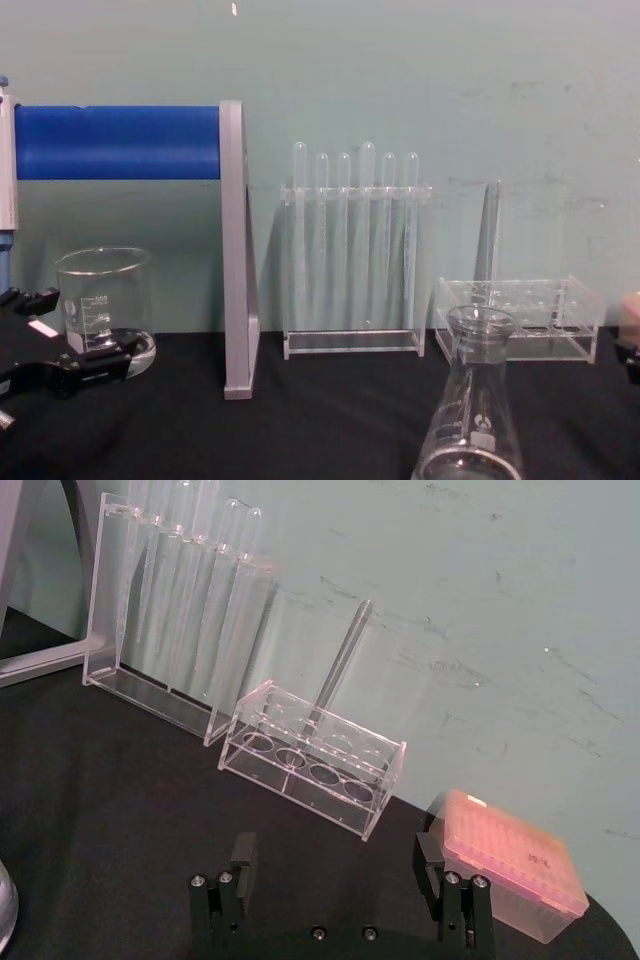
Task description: Grasp the erlenmeyer flask with one hand, shake it three times, then place it back.
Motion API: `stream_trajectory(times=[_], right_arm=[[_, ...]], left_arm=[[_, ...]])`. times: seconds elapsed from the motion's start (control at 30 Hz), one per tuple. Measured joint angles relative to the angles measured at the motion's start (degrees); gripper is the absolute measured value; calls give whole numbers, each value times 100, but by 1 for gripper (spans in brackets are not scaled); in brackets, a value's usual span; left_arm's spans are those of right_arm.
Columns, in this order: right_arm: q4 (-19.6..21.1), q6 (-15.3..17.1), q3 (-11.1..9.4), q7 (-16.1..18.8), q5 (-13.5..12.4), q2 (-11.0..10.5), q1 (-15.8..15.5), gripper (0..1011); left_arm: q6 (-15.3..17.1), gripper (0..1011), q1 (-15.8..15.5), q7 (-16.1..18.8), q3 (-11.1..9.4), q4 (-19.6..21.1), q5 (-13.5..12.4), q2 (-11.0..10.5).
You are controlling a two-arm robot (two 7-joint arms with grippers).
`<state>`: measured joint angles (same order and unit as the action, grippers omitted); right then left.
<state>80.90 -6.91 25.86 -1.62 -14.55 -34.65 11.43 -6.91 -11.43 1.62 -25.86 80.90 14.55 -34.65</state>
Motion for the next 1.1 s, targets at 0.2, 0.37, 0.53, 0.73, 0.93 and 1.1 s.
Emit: stream_trajectory(times=[0.2, 0.37, 0.53, 0.73, 0.93, 1.1], right_arm=[[0, 0, 0, 0, 0, 0, 0, 1000], [0, 0, 0, 0, 0, 0, 0, 1000], [0, 0, 0, 0, 0, 0, 0, 1000], [0, 0, 0, 0, 0, 0, 0, 1000], [0, 0, 0, 0, 0, 0, 0, 1000], [12, 8, -25, 57, 0, 2, -17, 1000]], left_arm=[[0, 1001, 0, 0, 0, 0, 0, 0], [0, 1001, 0, 0, 0, 0, 0, 0], [0, 1002, 0, 0, 0, 0, 0, 0], [0, 1001, 0, 0, 0, 0, 0, 0], [0, 1000, 0, 0, 0, 0, 0, 0], [0, 1001, 0, 0, 0, 0, 0, 0]])
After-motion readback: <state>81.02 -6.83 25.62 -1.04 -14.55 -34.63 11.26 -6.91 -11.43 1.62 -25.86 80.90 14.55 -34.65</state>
